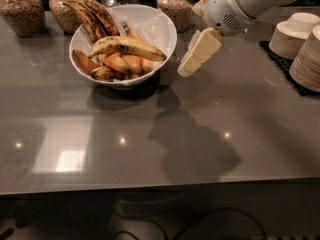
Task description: Pick banana from white bowl
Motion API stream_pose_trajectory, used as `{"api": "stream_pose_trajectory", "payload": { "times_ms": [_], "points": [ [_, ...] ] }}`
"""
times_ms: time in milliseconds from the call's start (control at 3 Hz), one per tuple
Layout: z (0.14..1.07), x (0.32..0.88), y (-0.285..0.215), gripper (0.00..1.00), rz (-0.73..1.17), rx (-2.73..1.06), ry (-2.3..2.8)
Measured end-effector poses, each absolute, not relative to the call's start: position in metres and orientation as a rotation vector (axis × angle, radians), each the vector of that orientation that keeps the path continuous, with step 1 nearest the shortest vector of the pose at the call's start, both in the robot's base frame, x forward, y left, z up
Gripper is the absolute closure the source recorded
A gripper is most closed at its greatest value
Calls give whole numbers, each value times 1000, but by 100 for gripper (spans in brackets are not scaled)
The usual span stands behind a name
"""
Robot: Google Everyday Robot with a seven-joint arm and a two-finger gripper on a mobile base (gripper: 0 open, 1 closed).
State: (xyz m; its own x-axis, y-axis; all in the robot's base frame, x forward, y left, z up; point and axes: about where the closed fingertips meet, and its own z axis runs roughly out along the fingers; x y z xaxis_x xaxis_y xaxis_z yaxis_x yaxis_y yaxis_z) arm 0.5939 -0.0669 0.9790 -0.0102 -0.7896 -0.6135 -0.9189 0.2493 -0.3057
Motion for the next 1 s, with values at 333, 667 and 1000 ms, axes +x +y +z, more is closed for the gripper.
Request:
{"api": "stream_pose_trajectory", "payload": {
  "times_ms": [333,667,1000],
  "points": [
    [979,594,-67,0,233,-1564,1819],
    [979,610,-48,0,237,-1580,1740],
    [979,635,-18,0,266,-1604,1645]
  ]
}}
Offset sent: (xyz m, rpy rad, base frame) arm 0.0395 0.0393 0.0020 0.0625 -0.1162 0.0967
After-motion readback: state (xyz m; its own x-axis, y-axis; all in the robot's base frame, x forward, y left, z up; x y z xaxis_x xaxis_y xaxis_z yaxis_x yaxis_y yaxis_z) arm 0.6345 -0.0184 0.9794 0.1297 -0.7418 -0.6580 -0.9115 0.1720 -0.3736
